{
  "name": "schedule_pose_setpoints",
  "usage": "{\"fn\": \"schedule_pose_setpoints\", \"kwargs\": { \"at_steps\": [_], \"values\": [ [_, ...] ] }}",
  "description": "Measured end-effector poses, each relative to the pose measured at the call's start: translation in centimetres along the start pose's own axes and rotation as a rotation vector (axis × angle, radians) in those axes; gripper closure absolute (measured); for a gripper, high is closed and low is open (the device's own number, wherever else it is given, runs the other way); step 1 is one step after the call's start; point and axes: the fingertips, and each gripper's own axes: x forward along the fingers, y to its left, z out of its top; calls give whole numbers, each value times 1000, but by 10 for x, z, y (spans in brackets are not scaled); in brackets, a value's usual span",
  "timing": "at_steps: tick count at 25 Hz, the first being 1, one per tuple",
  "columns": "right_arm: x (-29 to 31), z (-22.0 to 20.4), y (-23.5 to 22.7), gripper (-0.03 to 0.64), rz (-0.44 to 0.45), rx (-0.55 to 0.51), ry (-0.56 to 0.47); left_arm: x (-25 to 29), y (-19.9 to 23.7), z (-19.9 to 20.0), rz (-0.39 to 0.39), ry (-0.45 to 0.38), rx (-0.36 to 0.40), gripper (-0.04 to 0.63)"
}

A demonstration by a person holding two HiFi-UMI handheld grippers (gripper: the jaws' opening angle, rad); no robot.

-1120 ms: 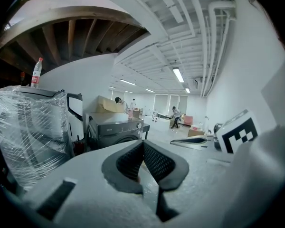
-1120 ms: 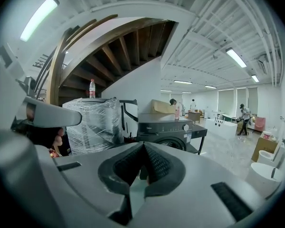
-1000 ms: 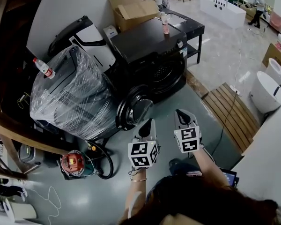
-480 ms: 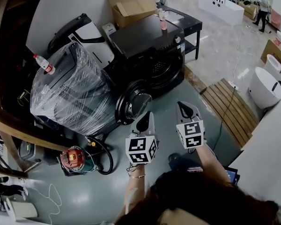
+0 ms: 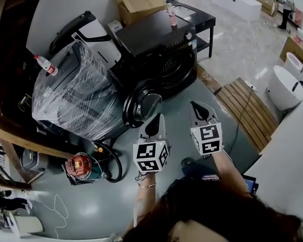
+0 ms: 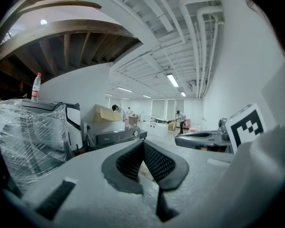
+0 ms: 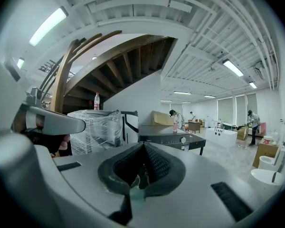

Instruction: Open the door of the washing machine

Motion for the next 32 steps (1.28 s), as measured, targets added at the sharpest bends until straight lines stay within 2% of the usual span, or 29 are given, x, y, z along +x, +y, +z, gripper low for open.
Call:
{"fn": "schedule_pose_setpoints", "kwargs": {
  "at_steps": [10,32],
  "values": [
    [-5,2,3,617,-7,-32,-10,-10,5,0,8,3,4,583],
    [0,-1,-8,617,-19,-10,5,3,0,-2,-25,18,-1,583]
  ]
}}
